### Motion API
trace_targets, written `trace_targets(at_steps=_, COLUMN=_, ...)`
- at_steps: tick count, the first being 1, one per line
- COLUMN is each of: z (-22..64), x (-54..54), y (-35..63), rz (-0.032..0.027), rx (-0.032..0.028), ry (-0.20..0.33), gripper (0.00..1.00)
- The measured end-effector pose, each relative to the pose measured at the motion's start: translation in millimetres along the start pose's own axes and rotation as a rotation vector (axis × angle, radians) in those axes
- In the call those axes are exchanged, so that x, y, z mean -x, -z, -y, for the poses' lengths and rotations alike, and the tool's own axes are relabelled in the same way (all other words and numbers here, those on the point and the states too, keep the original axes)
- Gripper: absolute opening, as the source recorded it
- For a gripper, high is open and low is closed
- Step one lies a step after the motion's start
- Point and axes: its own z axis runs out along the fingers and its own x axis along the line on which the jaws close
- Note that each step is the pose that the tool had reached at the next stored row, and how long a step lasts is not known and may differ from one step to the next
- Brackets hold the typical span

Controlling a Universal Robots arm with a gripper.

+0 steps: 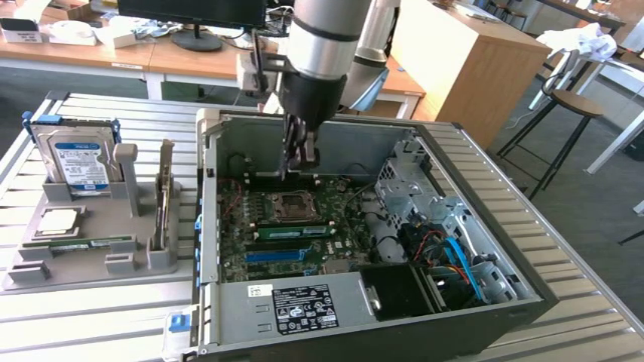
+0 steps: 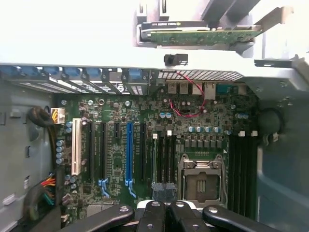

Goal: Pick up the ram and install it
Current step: 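Insert the ram into the slot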

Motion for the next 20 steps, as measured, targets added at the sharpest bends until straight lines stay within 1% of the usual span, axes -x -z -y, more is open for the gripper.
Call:
trace_targets(at_steps=2, z=-0.1, x=0.1, y=4.6, rz=-0.0001, rx=0.0001, ry=0.000, gripper=0.10)
trace_targets(at_steps=3, z=-0.1, x=0.2, y=5.2, rz=0.0001, rx=0.0000, ry=0.000, gripper=0.10)
trace_targets(at_steps=8, z=-0.1, x=0.2, y=5.2, rz=0.0001, rx=0.0000, ry=0.000, gripper=0.10)
trace_targets(at_steps=11, z=1.8, x=0.2, y=5.4, rz=-0.0002, rx=0.0002, ry=0.000, gripper=0.10)
trace_targets(at_steps=15, z=10.4, x=0.1, y=5.4, rz=0.0000, rx=0.0001, ry=0.000, gripper=0.10)
trace_targets(at_steps=20, z=25.4, x=0.1, y=5.7, rz=0.0000, rx=0.0001, ry=0.000, gripper=0.10)
